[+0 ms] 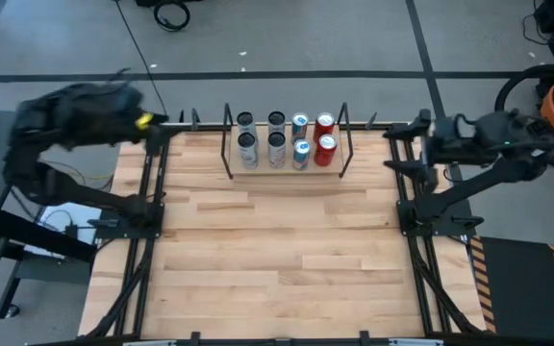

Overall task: Place canned beverage on shelf
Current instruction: Return to Home Position

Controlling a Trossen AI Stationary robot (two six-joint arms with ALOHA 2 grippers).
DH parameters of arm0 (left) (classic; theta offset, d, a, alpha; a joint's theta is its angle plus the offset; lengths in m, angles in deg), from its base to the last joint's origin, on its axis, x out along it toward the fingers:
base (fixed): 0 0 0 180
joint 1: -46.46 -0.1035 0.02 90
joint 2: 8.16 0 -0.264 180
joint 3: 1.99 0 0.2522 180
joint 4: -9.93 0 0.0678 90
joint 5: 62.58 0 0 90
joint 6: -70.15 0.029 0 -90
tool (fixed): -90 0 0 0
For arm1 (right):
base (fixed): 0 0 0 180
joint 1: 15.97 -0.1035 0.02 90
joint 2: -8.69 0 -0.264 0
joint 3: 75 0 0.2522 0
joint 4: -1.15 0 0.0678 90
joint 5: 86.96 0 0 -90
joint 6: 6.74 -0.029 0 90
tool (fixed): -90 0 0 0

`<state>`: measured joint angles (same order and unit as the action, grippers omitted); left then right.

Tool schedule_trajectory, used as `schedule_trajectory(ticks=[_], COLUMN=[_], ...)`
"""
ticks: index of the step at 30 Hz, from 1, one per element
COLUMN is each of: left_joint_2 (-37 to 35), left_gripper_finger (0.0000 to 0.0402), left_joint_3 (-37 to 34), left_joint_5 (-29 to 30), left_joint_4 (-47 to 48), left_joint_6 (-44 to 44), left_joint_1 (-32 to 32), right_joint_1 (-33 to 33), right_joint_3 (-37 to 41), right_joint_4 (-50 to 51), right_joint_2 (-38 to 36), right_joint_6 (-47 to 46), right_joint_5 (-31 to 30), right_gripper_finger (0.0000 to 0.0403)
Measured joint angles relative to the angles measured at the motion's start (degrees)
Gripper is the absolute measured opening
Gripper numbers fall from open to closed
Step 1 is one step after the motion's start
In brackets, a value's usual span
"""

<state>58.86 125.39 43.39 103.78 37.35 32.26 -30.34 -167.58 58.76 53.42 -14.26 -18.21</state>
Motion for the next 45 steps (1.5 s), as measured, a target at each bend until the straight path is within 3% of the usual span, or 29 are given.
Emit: schedule_trajectory(ticks=[4,7,14,23,30,35,42,45], left_joint_2=[-5.60,-10.11,-20.70,-30.58,-35.97,-38.93,-41.79,-42.87], left_gripper_finger=[0.0298,0.0298,0.0298,0.0298,0.0298,0.0298,0.0298,0.0298], left_joint_3=[-0.98,-5.79,-24.04,-51.03,-72.62,-87.57,-101.32,-104.76], left_joint_5=[9.44,10.79,10.84,6.22,4.05,3.98,3.98,1.10], left_joint_4=[1.64,2.12,-3.30,-20.86,-42.72,-53.99,-66.22,-71.96], left_joint_6=[-3.35,-3.98,-4.04,0.98,12.26,14.56,15.93,18.96], left_joint_1=[6.22,9.82,13.03,16.21,21.64,26.15,31.93,34.02], right_joint_1=[-1.82,-2.07,-2.07,-2.07,-2.07,-2.07,-2.07,-2.07], right_joint_3=[5.94,12.38,26.55,43.75,56.05,62.83,67.85,70.31], right_joint_4=[-2.24,-5.23,-15.87,-30.49,-41.29,-49.11,-53.92,-58.26], right_joint_2=[-6.99,-12.16,-20.01,-25.97,-27.49,-27.71,-27.49,-27.51], right_joint_6=[0.62,0.64,1.76,6.53,6.69,7.55,7.72,7.72], right_joint_5=[-4.04,-4.51,5.07,8.04,17.17,21.90,24.89,27.90], right_gripper_finger=[0.0346,0.0346,0.0346,0.0346,0.0346,0.0346,0.0346,0.0346])
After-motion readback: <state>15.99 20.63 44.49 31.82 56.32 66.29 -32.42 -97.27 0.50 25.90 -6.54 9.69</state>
